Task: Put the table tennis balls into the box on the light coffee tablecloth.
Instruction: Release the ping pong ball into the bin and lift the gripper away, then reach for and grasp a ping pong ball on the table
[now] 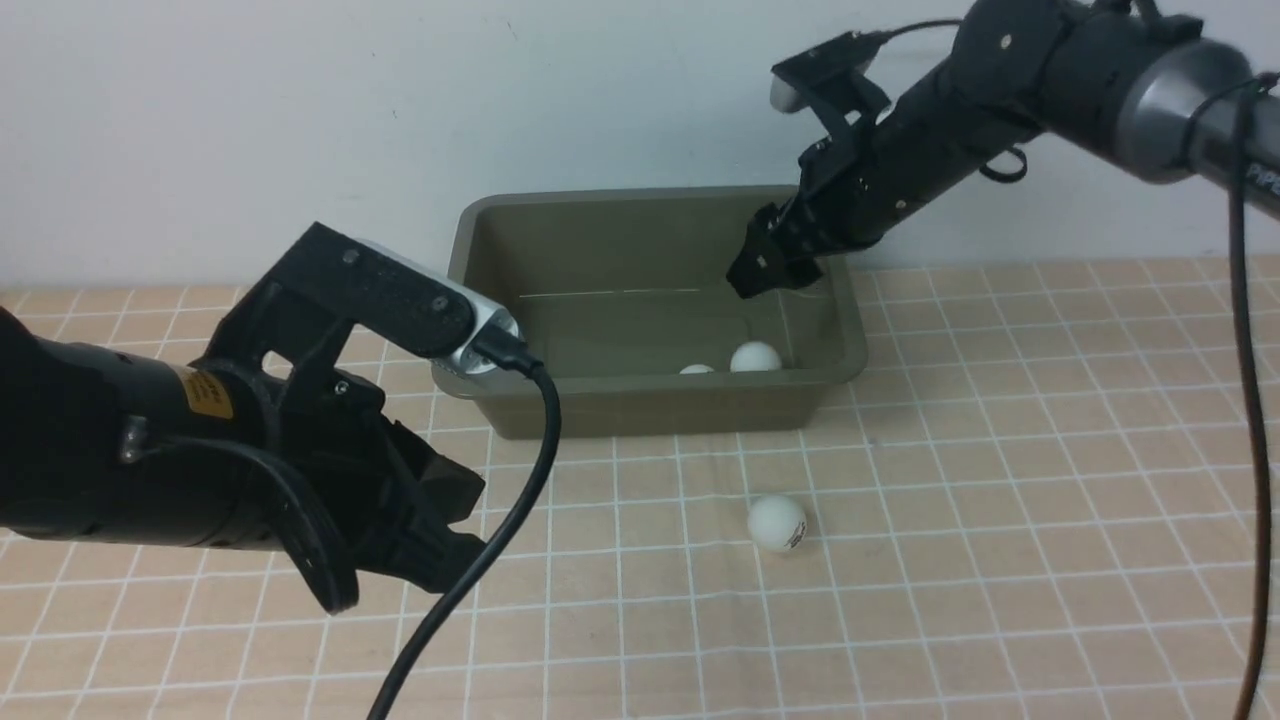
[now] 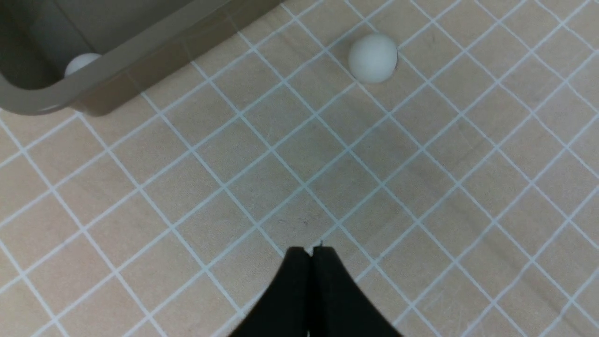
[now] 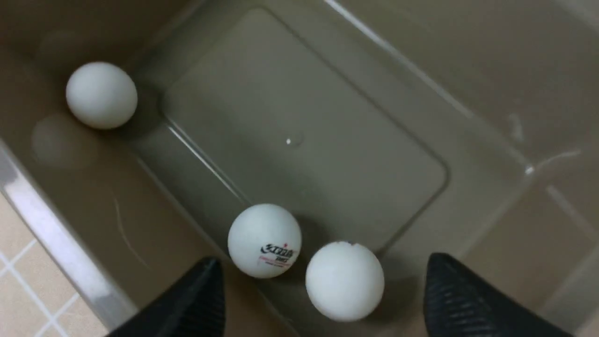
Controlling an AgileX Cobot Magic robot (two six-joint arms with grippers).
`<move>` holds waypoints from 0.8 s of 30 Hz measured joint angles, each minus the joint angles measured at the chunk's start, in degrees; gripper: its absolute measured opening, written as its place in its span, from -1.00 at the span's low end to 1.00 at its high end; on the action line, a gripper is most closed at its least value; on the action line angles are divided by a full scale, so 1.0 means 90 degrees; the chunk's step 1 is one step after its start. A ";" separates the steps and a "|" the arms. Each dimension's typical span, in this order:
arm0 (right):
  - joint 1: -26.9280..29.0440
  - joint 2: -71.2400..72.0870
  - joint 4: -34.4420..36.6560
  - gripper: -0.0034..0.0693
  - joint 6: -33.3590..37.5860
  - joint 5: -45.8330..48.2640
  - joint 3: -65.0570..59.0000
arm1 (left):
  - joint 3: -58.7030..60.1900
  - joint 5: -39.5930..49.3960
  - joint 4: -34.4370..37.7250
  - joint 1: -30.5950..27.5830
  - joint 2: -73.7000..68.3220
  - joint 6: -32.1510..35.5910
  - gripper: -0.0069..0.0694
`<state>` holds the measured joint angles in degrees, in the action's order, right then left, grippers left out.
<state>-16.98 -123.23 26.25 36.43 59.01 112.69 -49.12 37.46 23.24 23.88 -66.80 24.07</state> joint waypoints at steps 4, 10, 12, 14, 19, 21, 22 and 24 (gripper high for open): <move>0.0113 0.0570 -0.0575 0.48 -0.0686 0.0621 0.0607 | 0.0000 0.0000 0.0000 0.0000 0.0000 0.0000 -1.00; 0.0820 0.1916 -0.1249 -0.07 -0.2006 0.1386 0.0962 | 0.0000 0.0093 0.0084 0.0000 0.0000 0.0000 -1.00; 0.0913 0.2088 -0.1188 -0.22 -0.2141 0.1413 0.0969 | 0.0000 0.0078 0.0103 0.0000 0.0000 0.0000 -1.00; 0.0960 0.2323 -0.0894 -0.45 -0.2251 0.1413 0.0805 | 0.0000 -0.0018 0.0119 0.0000 0.0000 0.0000 -1.00; 0.0498 0.3053 -0.0226 -0.89 -0.2073 0.1413 -0.0890 | 0.0000 -0.0090 0.0119 0.0000 0.0000 0.0013 -1.00; 0.0233 0.3360 -0.0232 -0.93 -0.1835 0.1413 -0.1789 | 0.0000 -0.0090 0.0119 0.0000 0.0000 0.0021 -1.00; 0.0207 0.3393 -0.0238 -0.94 -0.1798 0.1413 -0.1881 | 0.0000 -0.0090 0.0113 0.0000 0.0000 0.0021 -1.00; -0.0055 0.3800 -0.0274 -0.95 -0.1585 0.1413 -0.2963 | 0.0000 -0.0068 0.0108 0.0000 0.0000 0.0023 -1.00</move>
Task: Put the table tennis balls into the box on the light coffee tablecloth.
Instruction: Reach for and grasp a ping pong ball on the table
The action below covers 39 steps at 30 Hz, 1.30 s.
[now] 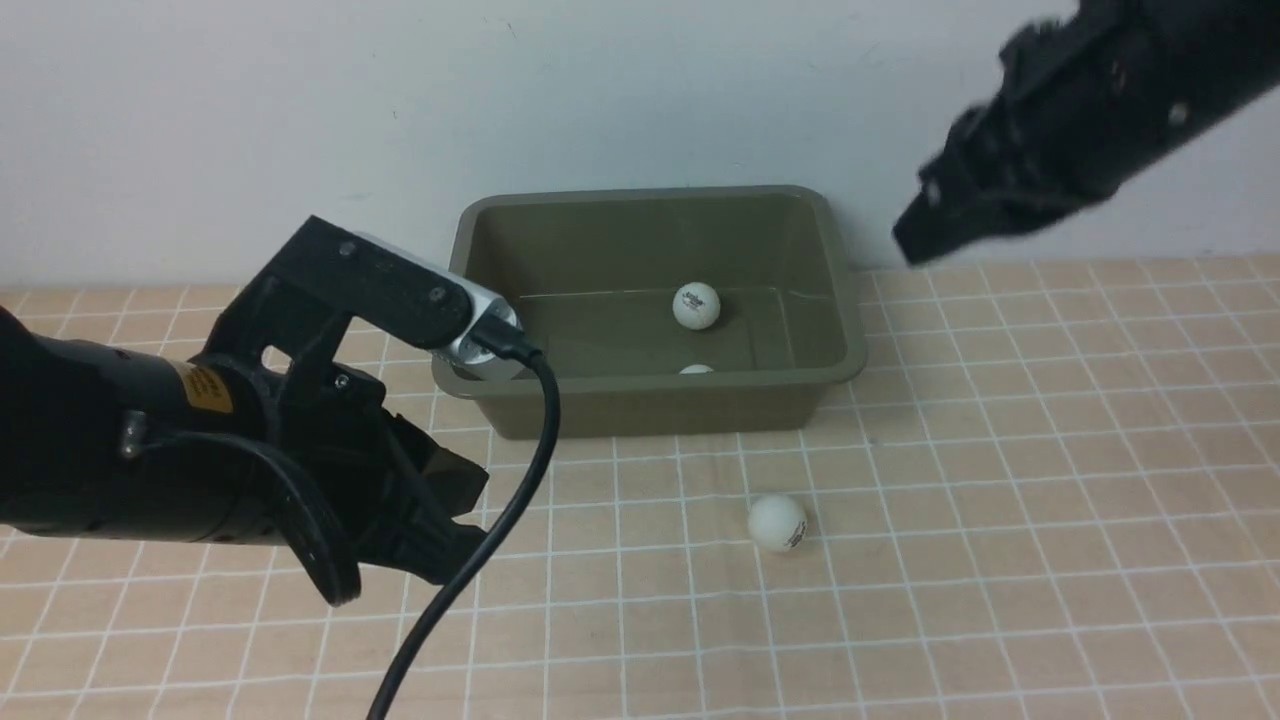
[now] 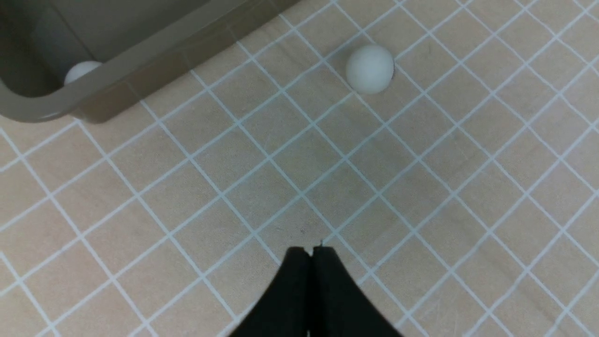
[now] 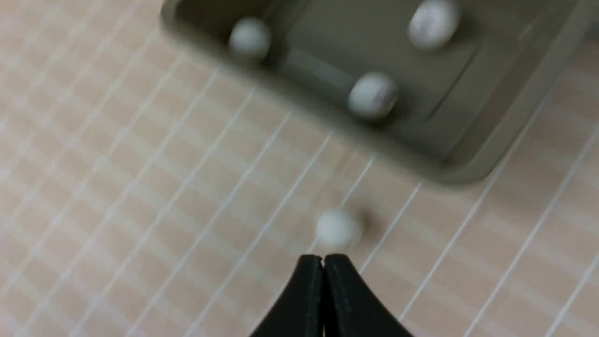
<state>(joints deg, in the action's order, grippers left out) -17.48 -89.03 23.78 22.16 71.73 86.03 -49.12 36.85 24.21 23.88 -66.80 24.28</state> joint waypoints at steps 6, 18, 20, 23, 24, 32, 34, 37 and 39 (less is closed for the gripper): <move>-0.0201 0.1100 -0.0193 -0.95 0.0438 -0.0355 -0.2201 | 0.0000 0.0060 0.0000 0.0000 0.0000 0.0081 -1.00; -0.0844 0.0034 0.1382 -0.22 0.1657 -0.3769 -0.3397 | 0.0000 0.0046 0.0000 0.0000 0.0000 0.0097 -1.00; -0.0976 -0.0247 0.1416 -0.11 0.1808 -0.4062 -0.3397 | 0.0000 0.0046 0.0007 0.0000 0.0000 0.0097 -1.00; -0.1086 -0.0667 0.1424 0.05 0.1929 -0.4491 -0.3397 | 0.0000 0.0041 0.0019 0.0000 0.0000 0.0097 -1.00; -0.1094 -0.0776 0.1424 0.08 0.1935 -0.4626 -0.3397 | 0.0000 0.0041 0.0019 0.0000 0.0000 0.0097 -1.00; -0.1094 -0.1264 0.1353 0.13 0.1704 -0.4695 -0.2921 | 0.0000 0.0041 0.0110 0.0000 0.0000 0.0097 -1.00; -0.1094 -0.1385 0.1002 0.14 0.1275 -0.4239 -0.2534 | 0.0000 0.0041 0.0146 0.0000 0.0000 0.0097 -1.00; -0.1094 -0.1496 0.0390 0.14 0.0619 -0.3698 -0.2061 | 0.0000 0.0047 0.0162 0.0000 0.0000 0.0097 -1.00; -0.1094 -0.1562 -0.0121 0.14 0.0112 -0.3343 -0.1753 | 0.0000 0.0070 0.0169 0.0000 0.0000 0.0097 -1.00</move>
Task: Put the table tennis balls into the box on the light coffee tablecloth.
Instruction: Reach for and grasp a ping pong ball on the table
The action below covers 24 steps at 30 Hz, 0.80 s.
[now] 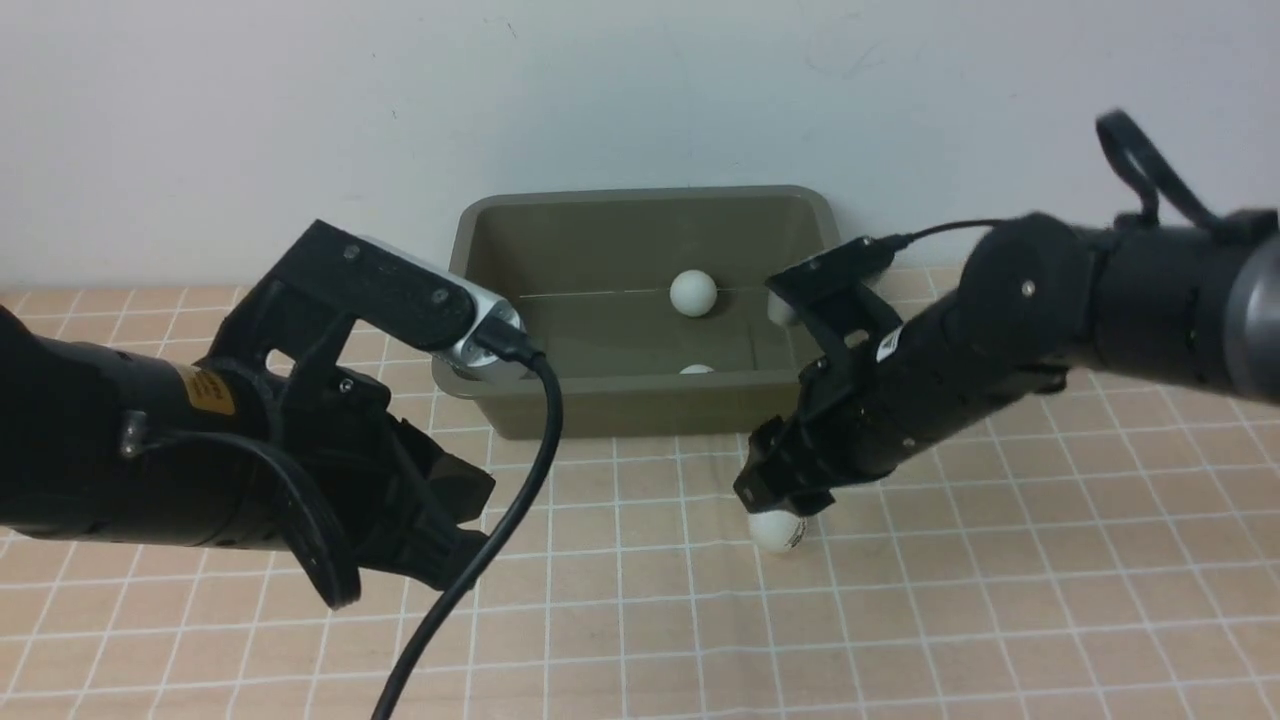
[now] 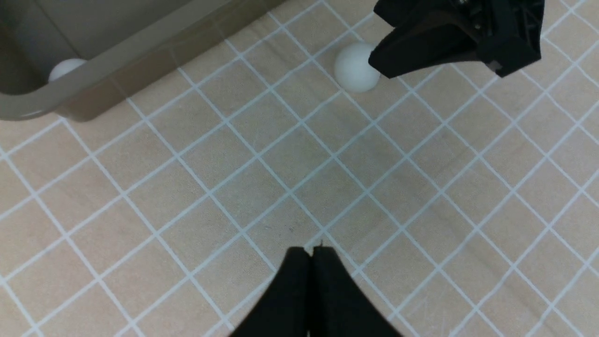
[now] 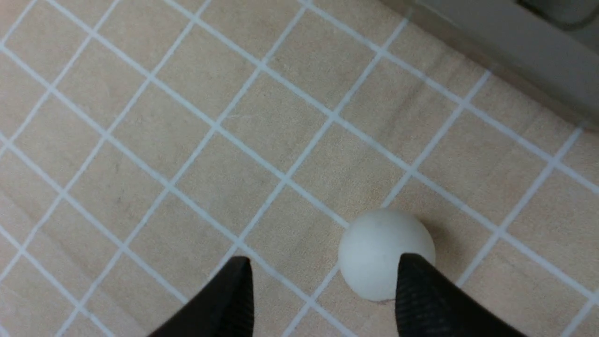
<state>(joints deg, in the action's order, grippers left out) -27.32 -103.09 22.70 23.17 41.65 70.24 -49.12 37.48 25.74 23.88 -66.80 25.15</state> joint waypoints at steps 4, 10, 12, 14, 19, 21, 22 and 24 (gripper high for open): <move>0.0000 -0.0126 -0.0964 0.14 -0.0889 0.0548 0.0476 | 0.0000 0.0099 0.0013 0.0000 0.0000 0.0000 -1.00; 0.0000 -0.0505 -0.1098 0.14 -0.1048 0.0563 0.0525 | 0.0000 0.0117 0.0013 0.0000 0.0000 0.0000 -1.00; -0.0006 -0.0686 -0.1068 0.14 -0.1001 0.0523 0.0525 | 0.0000 0.0117 0.0013 0.0000 0.0000 0.0000 -1.00; -0.0015 -0.0858 -0.1031 0.14 -0.0882 0.0413 0.0525 | 0.0000 0.0117 0.0013 0.0000 0.0000 0.0000 -1.00; -0.0070 -0.1066 -0.0912 0.14 -0.0781 0.0195 0.0525 | 0.0000 0.0117 0.0013 0.0000 0.0000 0.0000 -1.00; -0.0070 -0.1109 -0.0912 0.14 -0.0761 0.0161 0.0530 | 0.0000 0.0117 0.0013 0.0000 0.0000 0.0000 -1.00; -0.0070 -0.1151 -0.0912 0.14 -0.0730 0.0092 0.0532 | 0.0000 0.0117 0.0013 0.0000 0.0000 0.0000 -1.00; -0.0070 -0.1193 -0.0907 0.14 -0.0676 -0.0014 0.0537 | 0.0000 0.0117 0.0013 0.0000 0.0000 0.0000 -1.00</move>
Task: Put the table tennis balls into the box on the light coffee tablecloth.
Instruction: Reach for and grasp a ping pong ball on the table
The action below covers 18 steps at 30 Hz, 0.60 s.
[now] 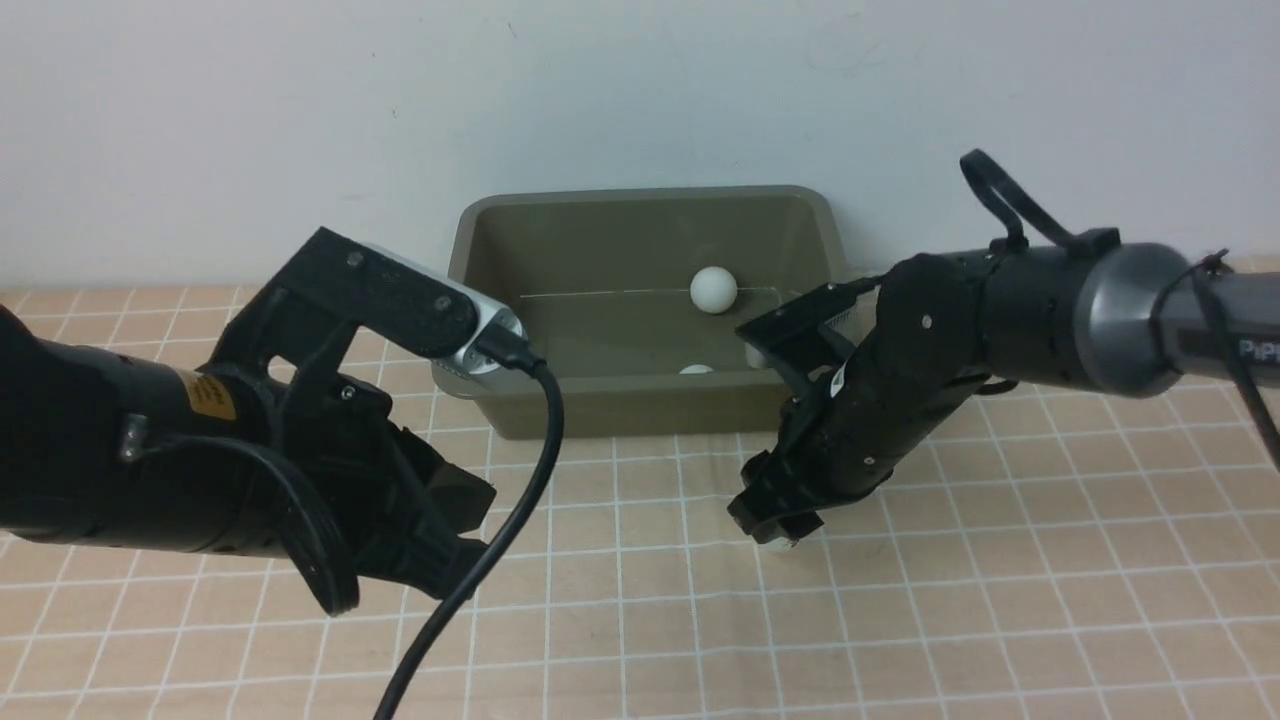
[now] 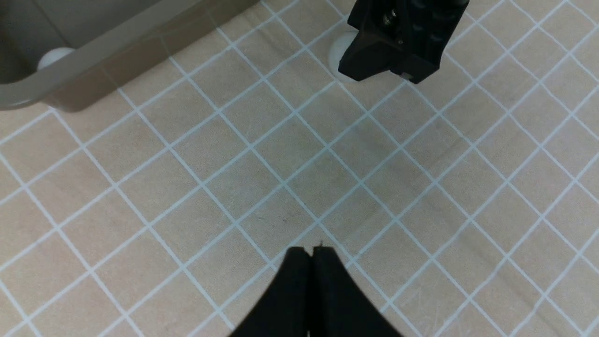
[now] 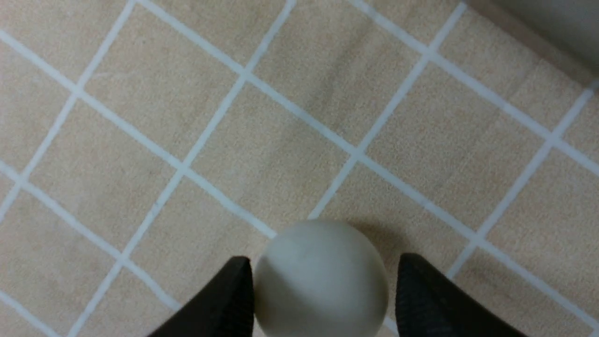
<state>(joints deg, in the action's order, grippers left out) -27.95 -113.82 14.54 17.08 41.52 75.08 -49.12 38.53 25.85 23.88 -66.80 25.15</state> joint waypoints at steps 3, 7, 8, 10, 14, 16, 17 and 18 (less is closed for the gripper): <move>-0.0006 -0.0059 0.0007 0.10 0.0034 -0.0089 0.0016 | 0.0000 0.0000 0.0000 0.0000 0.0000 0.0000 -1.00; -0.0011 -0.0058 -0.0058 0.05 0.0048 -0.0161 0.0023 | 0.0000 0.0000 0.0000 0.0000 0.0000 0.0000 -1.00; -0.0019 -0.0058 -0.0160 0.05 0.0061 -0.0124 0.0039 | 0.0000 0.0000 0.0000 0.0000 0.0000 0.0000 -1.00; -0.0019 -0.0046 -0.0467 0.05 0.0073 0.0187 0.0147 | 0.0000 0.0000 0.0000 0.0000 0.0000 0.0000 -1.00; -0.0019 0.0243 -0.0944 0.05 0.0086 0.1204 0.0523 | 0.0000 0.0006 0.0000 0.0000 0.0000 0.0000 -1.00; -0.0019 0.0667 -0.1045 0.05 0.0179 0.1780 0.0820 | 0.0000 0.0006 0.0000 0.0000 0.0000 0.0000 -1.00; -0.0019 0.0829 -0.1055 0.05 0.0241 0.1877 0.0947 | 0.0000 0.0006 0.0000 0.0000 0.0000 0.0000 -1.00; -0.0012 0.1032 -0.1060 0.05 0.0390 0.1997 0.1139 | 0.0000 0.0006 0.0000 0.0000 0.0000 0.0000 -1.00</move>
<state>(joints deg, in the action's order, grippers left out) -28.06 -104.53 5.00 20.59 59.48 85.33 -49.12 38.59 25.85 23.88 -66.80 25.15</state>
